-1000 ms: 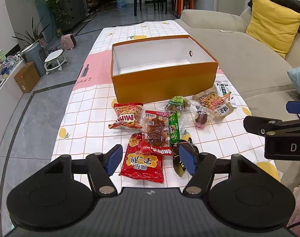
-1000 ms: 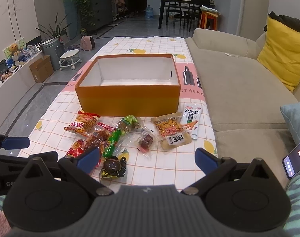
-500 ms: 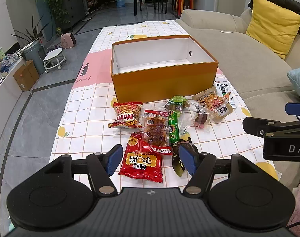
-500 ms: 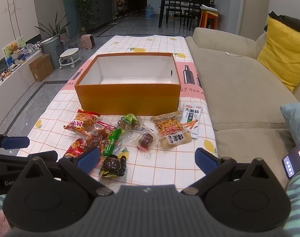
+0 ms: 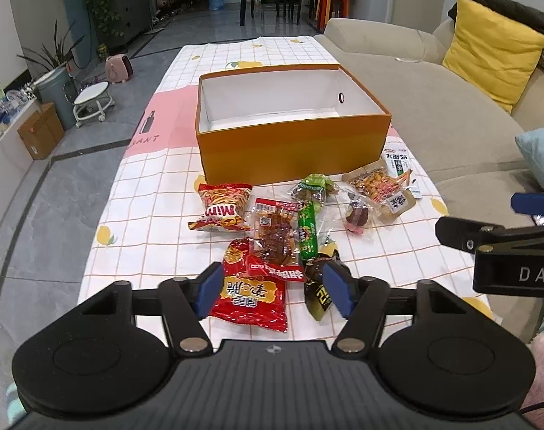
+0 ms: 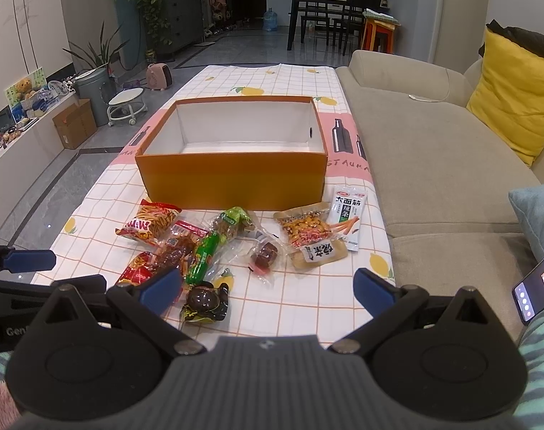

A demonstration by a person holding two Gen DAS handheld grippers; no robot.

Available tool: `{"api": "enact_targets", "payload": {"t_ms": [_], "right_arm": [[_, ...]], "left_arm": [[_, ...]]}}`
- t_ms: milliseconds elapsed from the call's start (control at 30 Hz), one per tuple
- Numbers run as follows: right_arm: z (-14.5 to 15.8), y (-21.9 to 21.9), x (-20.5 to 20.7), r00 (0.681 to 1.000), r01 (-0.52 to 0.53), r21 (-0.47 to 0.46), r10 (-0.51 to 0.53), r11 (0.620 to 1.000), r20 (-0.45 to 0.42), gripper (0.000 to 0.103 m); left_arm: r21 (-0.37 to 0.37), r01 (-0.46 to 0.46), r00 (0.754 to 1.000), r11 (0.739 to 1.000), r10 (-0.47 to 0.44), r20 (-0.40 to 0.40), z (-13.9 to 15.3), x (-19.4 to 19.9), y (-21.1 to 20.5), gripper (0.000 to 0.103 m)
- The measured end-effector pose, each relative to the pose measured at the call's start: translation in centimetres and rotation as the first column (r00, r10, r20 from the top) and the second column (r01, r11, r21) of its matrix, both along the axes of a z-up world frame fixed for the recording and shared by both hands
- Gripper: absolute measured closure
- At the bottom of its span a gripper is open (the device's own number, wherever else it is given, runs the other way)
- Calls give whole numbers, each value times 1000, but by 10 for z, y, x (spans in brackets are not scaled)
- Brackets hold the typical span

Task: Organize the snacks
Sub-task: 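Grasp the red snack bag with the left tool while the right tool grasps the dark braised packet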

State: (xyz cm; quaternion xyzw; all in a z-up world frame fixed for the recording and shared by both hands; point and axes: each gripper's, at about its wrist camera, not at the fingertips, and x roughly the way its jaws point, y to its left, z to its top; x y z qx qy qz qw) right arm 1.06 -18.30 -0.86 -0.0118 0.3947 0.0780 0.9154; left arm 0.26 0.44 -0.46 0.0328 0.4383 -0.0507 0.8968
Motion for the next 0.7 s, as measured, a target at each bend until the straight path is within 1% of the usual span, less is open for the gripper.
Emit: {"api": "enact_targets", "payload": {"t_ms": [33, 67, 100, 167, 200, 300, 333, 367, 400, 467, 567, 633, 700], "right_arm": [[-1, -1, 1, 1000, 5, 9, -5, 1000, -4, 5], [-1, -3, 1, 1000, 12, 17, -12, 1000, -6, 7], [-2, -4, 2, 1000, 21, 28, -21, 999, -9, 12], [-5, -7, 5, 999, 34, 34, -33, 999, -23, 18], [-7, -8, 8, 999, 38, 37, -37, 999, -32, 20], [-12, -10, 14, 998, 44, 49, -42, 998, -49, 20], [-14, -10, 17, 998, 40, 54, -37, 998, -57, 21], [-16, -10, 20, 997, 29, 57, -25, 998, -68, 25], [-18, -9, 22, 997, 21, 62, -16, 998, -76, 26], [-24, -6, 28, 995, 7, 68, 0, 998, -102, 26], [-36, -2, 37, 989, -12, 76, 23, 997, -145, 26], [-46, 4, 45, 982, -26, 81, 41, 996, -183, 27], [-55, 10, 52, 974, -38, 88, 57, 995, -219, 28]], "left_arm": [[-15, -2, 1000, 1000, 2, -3, 0, 2, 1, 36], [-30, -5, 1000, 1000, 5, -7, 0, 3, 3, 41], [-48, -6, 1000, 999, 6, -12, 0, 4, 6, 48], [-73, -1, 1000, 997, -1, -24, -1, 8, 7, 55], [-79, 4, 1000, 997, -6, -27, -1, 10, 7, 56], [-95, 25, 999, 995, -28, -27, 0, 18, 5, 55], [-102, 29, 999, 994, -33, -32, -1, 21, 6, 54], [-106, 33, 998, 994, -37, -43, -3, 25, 7, 49], [-109, 37, 997, 993, -44, -61, -5, 29, 7, 43], [-105, 49, 993, 993, -59, -101, -11, 38, 8, 37], [-67, 49, 990, 997, -57, -132, -22, 46, 10, 30], [-40, 38, 985, 998, -44, -167, -30, 53, 13, 30], [-30, 36, 977, 999, -41, -209, -38, 61, 17, 29]]}}
